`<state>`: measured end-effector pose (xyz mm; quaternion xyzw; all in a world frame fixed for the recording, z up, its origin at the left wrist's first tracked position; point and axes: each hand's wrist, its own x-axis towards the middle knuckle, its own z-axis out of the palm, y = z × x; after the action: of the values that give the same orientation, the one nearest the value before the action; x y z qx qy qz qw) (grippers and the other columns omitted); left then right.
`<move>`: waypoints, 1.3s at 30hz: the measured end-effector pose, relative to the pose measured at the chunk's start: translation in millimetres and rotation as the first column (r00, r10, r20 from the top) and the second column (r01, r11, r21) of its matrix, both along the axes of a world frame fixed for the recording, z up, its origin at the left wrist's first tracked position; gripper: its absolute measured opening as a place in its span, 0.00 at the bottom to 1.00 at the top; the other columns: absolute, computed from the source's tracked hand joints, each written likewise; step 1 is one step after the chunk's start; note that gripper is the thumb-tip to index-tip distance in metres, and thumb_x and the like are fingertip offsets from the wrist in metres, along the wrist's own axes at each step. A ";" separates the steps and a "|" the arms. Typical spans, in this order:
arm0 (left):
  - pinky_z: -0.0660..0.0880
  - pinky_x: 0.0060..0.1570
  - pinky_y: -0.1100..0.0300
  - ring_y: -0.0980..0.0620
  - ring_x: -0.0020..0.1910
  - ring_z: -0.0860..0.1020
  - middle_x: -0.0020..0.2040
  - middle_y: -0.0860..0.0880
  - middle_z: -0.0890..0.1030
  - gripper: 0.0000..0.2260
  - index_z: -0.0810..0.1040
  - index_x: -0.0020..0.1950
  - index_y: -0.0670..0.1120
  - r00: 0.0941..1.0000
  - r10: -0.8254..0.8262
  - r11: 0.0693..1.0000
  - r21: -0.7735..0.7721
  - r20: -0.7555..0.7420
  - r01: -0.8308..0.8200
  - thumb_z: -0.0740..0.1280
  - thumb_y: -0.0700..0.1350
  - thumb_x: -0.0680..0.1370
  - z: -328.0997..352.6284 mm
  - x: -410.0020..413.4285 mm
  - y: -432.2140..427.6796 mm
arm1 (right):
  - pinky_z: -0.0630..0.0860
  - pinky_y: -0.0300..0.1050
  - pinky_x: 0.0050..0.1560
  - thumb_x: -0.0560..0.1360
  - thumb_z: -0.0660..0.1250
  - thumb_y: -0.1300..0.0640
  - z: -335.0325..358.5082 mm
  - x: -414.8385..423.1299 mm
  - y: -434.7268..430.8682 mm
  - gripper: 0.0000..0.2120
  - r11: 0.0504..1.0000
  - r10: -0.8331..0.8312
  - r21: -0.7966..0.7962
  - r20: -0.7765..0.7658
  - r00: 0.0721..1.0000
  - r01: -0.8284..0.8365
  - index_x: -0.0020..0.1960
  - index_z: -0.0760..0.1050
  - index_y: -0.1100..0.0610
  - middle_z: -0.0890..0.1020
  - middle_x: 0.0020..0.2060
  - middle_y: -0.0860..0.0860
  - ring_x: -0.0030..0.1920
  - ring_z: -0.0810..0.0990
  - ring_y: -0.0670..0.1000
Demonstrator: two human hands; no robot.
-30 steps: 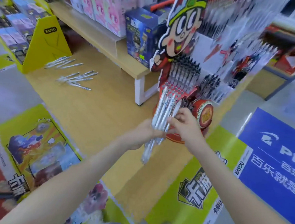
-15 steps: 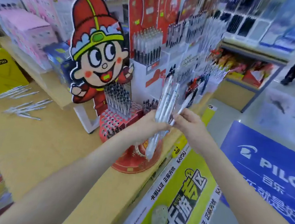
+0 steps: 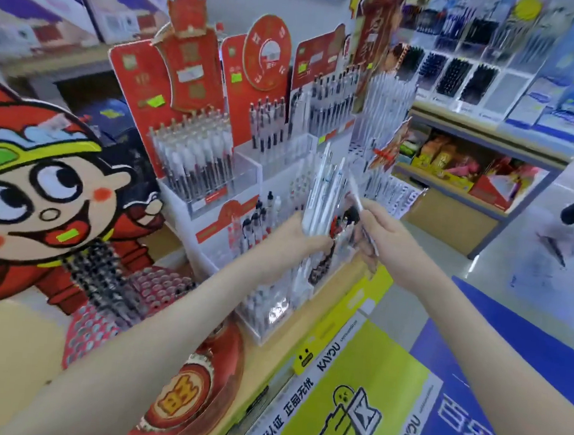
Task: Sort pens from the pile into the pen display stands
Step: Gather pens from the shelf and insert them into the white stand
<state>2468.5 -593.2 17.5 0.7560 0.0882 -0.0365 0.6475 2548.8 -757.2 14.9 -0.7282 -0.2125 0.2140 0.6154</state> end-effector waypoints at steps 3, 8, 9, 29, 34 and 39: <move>0.73 0.42 0.67 0.53 0.41 0.74 0.44 0.48 0.75 0.18 0.68 0.55 0.48 1.000 0.025 1.000 -0.018 0.005 -0.025 0.72 0.42 0.70 0.2 41.7 -23.3 | 0.68 0.41 0.33 0.82 0.54 0.56 -2.0 63.3 -20.1 0.14 0.994 0.055 -0.097 -0.021 0.998 -0.056 0.62 0.74 0.45 0.78 0.35 0.48 0.30 0.69 0.47; 0.71 0.43 0.60 0.53 0.39 0.75 0.37 0.49 0.77 0.10 0.71 0.43 0.50 0.994 0.107 0.994 0.036 0.002 -0.107 0.67 0.35 0.76 -4.0 119.3 -63.7 | 0.71 0.41 0.48 0.79 0.60 0.63 1.8 173.1 -71.5 0.14 0.984 0.109 -0.144 0.031 0.994 -0.104 0.55 0.74 0.45 0.79 0.49 0.41 0.45 0.76 0.41; 0.70 0.42 0.61 0.51 0.41 0.74 0.40 0.46 0.76 0.09 0.71 0.43 0.50 0.991 0.136 0.989 0.054 0.005 -0.136 0.68 0.37 0.76 -1.9 132.6 -72.1 | 0.72 0.44 0.45 0.78 0.62 0.64 3.4 195.1 -82.5 0.11 0.990 0.094 -0.113 0.045 0.995 -0.089 0.53 0.74 0.48 0.81 0.46 0.44 0.41 0.77 0.44; 0.72 0.41 0.72 0.64 0.40 0.78 0.43 0.54 0.79 0.09 0.71 0.55 0.51 0.940 0.332 0.938 0.130 -0.074 -0.321 0.68 0.42 0.78 -34.7 321.2 -79.1 | 0.74 0.54 0.43 0.76 0.68 0.59 -50.4 444.0 -63.5 0.06 0.845 0.474 -0.434 0.341 0.812 -0.311 0.47 0.72 0.49 0.80 0.39 0.57 0.41 0.79 0.59; 0.72 0.47 0.71 0.65 0.44 0.78 0.50 0.54 0.77 0.19 0.66 0.65 0.51 0.938 0.324 0.945 0.093 -0.124 -0.314 0.68 0.43 0.77 -38.2 328.8 -81.4 | 0.74 0.56 0.40 0.77 0.66 0.55 -75.1 453.8 -46.6 0.06 0.745 0.627 -0.496 0.290 0.723 -0.447 0.46 0.71 0.45 0.81 0.39 0.57 0.40 0.78 0.62; 0.72 0.45 0.70 0.66 0.42 0.78 0.44 0.58 0.78 0.13 0.69 0.58 0.51 0.909 0.395 0.918 0.098 -0.134 -0.385 0.69 0.42 0.77 -40.3 333.2 -91.4 | 0.66 0.34 0.32 0.79 0.63 0.58 -96.6 464.2 -38.0 0.03 0.640 0.760 -0.543 0.344 0.552 -0.543 0.52 0.73 0.53 0.79 0.41 0.49 0.34 0.73 0.44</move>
<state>2801.7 -684.5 -22.8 0.7403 0.2875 0.0395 0.6064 3013.0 -795.2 -81.7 -0.7241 -0.5922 0.2509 0.2489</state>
